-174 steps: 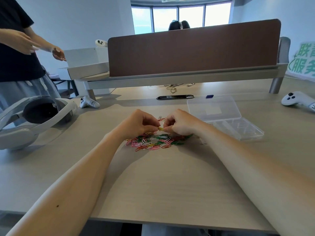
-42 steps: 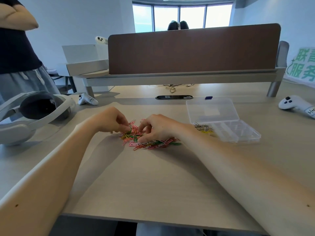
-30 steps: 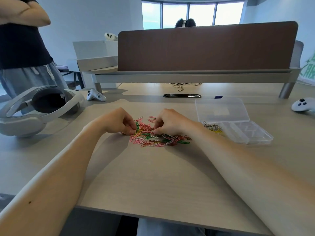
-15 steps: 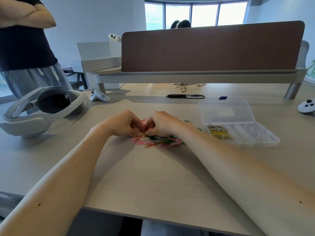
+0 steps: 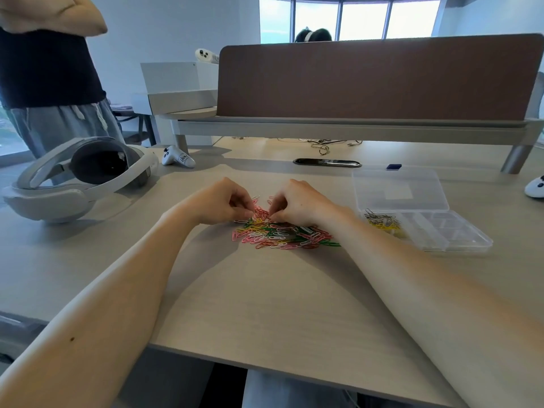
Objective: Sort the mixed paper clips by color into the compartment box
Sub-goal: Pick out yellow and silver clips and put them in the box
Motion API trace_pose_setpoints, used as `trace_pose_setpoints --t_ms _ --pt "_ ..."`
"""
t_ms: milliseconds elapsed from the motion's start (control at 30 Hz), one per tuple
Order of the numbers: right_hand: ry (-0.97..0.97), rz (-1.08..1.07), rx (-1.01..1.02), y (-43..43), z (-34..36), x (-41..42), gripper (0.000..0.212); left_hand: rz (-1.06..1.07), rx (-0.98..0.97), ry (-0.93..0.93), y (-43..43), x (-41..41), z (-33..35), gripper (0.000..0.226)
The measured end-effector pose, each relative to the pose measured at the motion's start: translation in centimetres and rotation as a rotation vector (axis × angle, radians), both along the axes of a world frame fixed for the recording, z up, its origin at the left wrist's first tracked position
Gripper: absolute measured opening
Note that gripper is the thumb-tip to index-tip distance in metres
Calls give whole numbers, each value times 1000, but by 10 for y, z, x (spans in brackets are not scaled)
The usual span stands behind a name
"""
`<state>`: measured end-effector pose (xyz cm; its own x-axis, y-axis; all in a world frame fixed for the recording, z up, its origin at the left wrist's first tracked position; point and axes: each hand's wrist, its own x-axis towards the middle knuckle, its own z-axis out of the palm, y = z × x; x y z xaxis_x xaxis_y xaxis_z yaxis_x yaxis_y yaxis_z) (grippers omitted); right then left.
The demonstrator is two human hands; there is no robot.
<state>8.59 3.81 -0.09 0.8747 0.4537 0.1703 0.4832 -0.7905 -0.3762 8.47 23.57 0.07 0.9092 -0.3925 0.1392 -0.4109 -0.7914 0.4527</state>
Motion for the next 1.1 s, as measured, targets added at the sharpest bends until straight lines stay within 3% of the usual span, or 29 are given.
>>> trace_pose_setpoints --t_ms 167,433,833,1100 --pt "-13 -32 -12 -4 0 0 13 -45 39 19 -5 -2 -1 18" --pt "23 100 -20 4 0 -7 18 -52 146 -8 -9 -1 -3 16" --pt "-32 -53 -31 -2 -6 1 14 -44 122 -1 -9 -1 -5 23" --pt "-12 68 -54 4 -5 -5 16 -45 188 -28 -14 -3 -5 15"
